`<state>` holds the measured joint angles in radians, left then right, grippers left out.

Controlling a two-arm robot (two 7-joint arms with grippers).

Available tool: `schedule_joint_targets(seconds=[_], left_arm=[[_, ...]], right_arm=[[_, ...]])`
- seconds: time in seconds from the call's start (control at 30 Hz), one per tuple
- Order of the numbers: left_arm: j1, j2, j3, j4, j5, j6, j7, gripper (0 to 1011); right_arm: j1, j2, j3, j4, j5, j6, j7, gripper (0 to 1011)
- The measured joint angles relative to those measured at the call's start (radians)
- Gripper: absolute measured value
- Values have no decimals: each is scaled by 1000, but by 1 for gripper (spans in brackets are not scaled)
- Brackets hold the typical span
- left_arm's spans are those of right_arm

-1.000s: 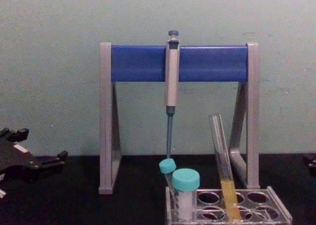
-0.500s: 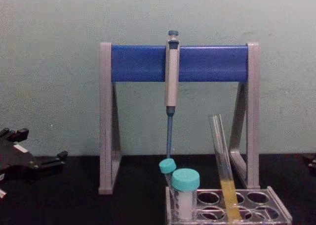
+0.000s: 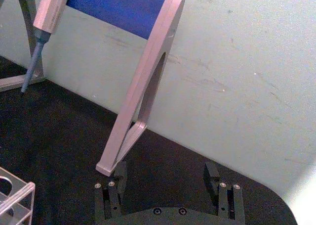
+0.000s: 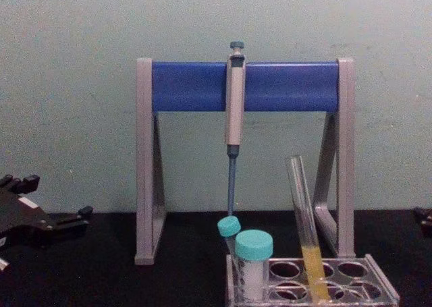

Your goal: Pick up the test tube from the test tube rack, shake it, then place it back into the test tube rack.

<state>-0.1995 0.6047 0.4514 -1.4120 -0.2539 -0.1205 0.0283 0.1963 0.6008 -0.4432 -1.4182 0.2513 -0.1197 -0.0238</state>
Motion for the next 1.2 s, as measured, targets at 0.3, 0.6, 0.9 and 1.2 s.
schedule_joint_targets(seconds=[0.3,0.6,0.9,1.2], left_arm=[[0,0,0,0,0,0,0,1001],[0,0,0,0,0,0,0,1001],[0,0,0,0,0,0,0,1001],[0,0,0,0,0,0,0,1001]], right_arm=[[-20,-9,32,-30,8,-4,26,1000],[-41,-8,60,-83,60,-74,136,1000],[-35,-2,49,-108,125,-121,311,1000],[-8,-22,28,-102,179,-125,450,1000]])
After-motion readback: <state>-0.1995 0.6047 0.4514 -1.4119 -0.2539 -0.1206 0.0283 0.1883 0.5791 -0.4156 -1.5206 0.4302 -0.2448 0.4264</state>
